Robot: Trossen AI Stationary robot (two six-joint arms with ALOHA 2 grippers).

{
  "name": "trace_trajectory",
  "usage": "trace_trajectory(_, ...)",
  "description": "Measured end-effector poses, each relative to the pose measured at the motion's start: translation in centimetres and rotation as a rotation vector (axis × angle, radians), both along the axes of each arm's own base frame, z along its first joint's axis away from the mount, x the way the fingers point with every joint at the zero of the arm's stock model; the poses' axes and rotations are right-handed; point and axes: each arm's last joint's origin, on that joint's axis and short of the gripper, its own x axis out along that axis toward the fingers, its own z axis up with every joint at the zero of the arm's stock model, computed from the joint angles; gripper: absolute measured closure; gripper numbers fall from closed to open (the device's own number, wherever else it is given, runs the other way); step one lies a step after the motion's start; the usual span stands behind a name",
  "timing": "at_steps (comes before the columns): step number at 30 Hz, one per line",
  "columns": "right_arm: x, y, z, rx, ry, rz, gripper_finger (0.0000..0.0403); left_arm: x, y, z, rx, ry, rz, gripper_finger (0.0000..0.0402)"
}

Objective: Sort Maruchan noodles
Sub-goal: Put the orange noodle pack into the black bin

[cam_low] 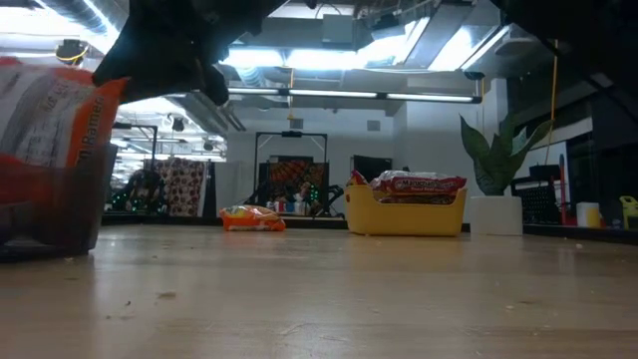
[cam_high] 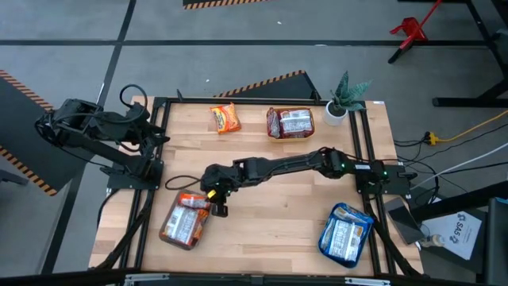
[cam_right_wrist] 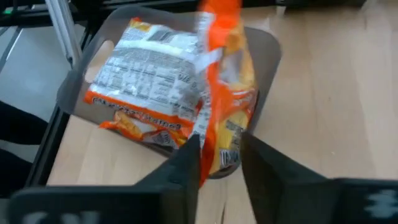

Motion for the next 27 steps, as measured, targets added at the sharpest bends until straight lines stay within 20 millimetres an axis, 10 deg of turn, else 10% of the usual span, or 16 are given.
trace_trajectory(8,-0.1,-0.4,0.9,0.066,-0.011,-0.037,0.0236,0.1,0.0,0.0,-0.032,-0.021,0.027,0.02)
trace_trajectory(14,-1.0,-2.1,5.6,-0.044,-0.156,-0.11,0.0233,0.6,-0.1,-0.2,-0.019,-0.029,0.02,0.02)
trace_trajectory(22,-3.9,-10.3,9.0,-0.466,-0.061,-0.402,0.0232,0.6,0.0,-0.1,-0.009,-0.056,0.063,0.02)
trace_trajectory(27,-5.6,-17.7,9.4,-0.325,0.011,-0.557,0.0232,3.1,0.0,-0.3,0.036,-0.121,0.126,0.02)
